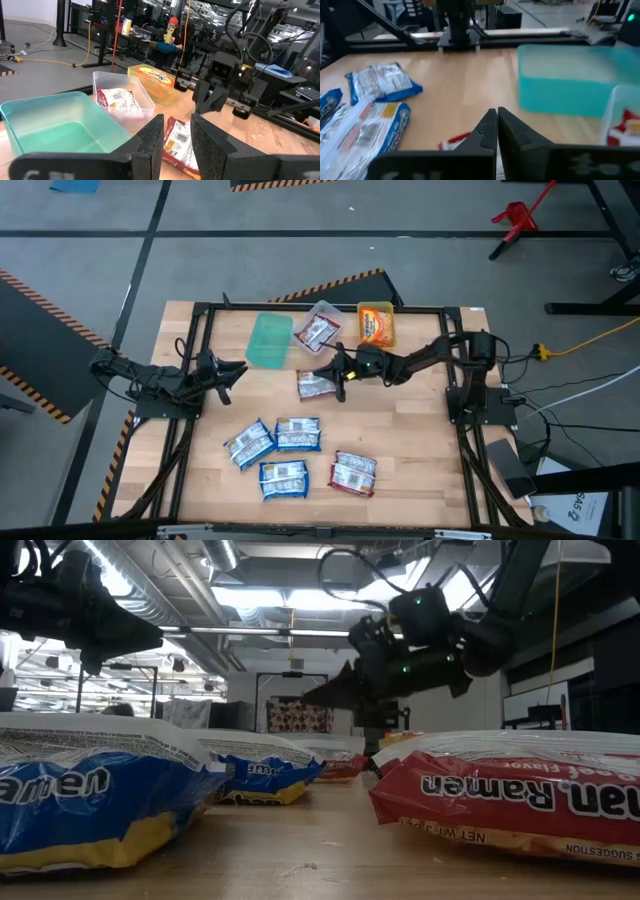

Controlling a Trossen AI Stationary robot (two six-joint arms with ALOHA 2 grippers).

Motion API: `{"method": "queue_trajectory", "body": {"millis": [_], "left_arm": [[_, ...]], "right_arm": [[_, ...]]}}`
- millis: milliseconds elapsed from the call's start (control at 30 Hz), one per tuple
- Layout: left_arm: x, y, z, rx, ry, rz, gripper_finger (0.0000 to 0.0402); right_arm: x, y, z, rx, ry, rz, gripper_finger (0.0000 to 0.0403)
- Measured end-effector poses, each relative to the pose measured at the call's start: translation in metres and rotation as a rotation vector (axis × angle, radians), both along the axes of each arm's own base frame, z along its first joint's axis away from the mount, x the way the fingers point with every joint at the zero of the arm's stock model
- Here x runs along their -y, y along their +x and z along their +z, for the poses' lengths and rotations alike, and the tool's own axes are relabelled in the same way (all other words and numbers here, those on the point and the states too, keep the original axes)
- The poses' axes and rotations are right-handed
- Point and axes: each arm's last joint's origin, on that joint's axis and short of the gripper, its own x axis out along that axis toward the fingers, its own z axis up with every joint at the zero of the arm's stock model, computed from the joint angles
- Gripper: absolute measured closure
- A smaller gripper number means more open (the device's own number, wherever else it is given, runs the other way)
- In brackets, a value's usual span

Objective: Sort Maruchan noodles
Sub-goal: Put the top red noodle pack into the transparent bin

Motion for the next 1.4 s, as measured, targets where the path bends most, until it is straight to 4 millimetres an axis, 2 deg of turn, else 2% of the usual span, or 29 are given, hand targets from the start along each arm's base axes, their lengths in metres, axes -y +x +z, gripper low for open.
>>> {"method": "queue_trajectory", "body": {"millis": [100, 200, 267, 400, 533, 667, 767, 867, 1100, 1300, 1400], "left_arm": [[0.0, 0.0, 0.0, 0.0, 0.0, -0.005, 0.0311], [0.0, 0.0, 0.0, 0.0, 0.0, -0.007, 0.0311], [0.0, 0.0, 0.0, 0.0, 0.0, -0.007, 0.0311], [0.0, 0.0, 0.0, 0.0, 0.0, -0.007, 0.0311], [0.0, 0.0, 0.0, 0.0, 0.0, -0.008, 0.0311], [0.0, 0.0, 0.0, 0.0, 0.0, -0.009, 0.0311], [0.0, 0.0, 0.0, -0.001, 0.0, -0.013, 0.0311], [0.001, 0.0, 0.0, -0.004, 0.006, -0.027, 0.0311], [0.001, 0.0, 0.0, -0.016, 0.029, -0.029, 0.0311], [0.001, 0.0, 0.0, -0.016, 0.029, -0.024, 0.0311], [0.001, 0.0, 0.0, -0.016, 0.029, -0.023, 0.0311]], "right_arm": [[0.004, -0.002, 0.007, 0.011, -0.008, 0.003, 0.0399], [0.002, -0.002, 0.011, 0.029, -0.043, 0.077, 0.0373], [0.0, 0.0, 0.011, 0.026, -0.083, 0.132, 0.0341], [-0.011, 0.017, 0.014, -0.04, -0.139, 0.208, 0.0256], [-0.018, 0.043, 0.014, -0.153, -0.228, 0.215, 0.0173], [-0.016, 0.065, 0.003, -0.254, -0.224, 0.229, 0.0128], [-0.015, 0.071, -0.011, -0.285, -0.189, 0.252, 0.0123], [-0.01, 0.072, -0.022, -0.306, -0.163, 0.245, 0.0136], [0.006, 0.067, -0.031, -0.327, -0.086, 0.221, 0.0175], [0.004, 0.061, -0.037, -0.34, -0.096, 0.213, 0.0193], [0.005, 0.059, -0.039, -0.36, -0.108, 0.172, 0.0221]]}}
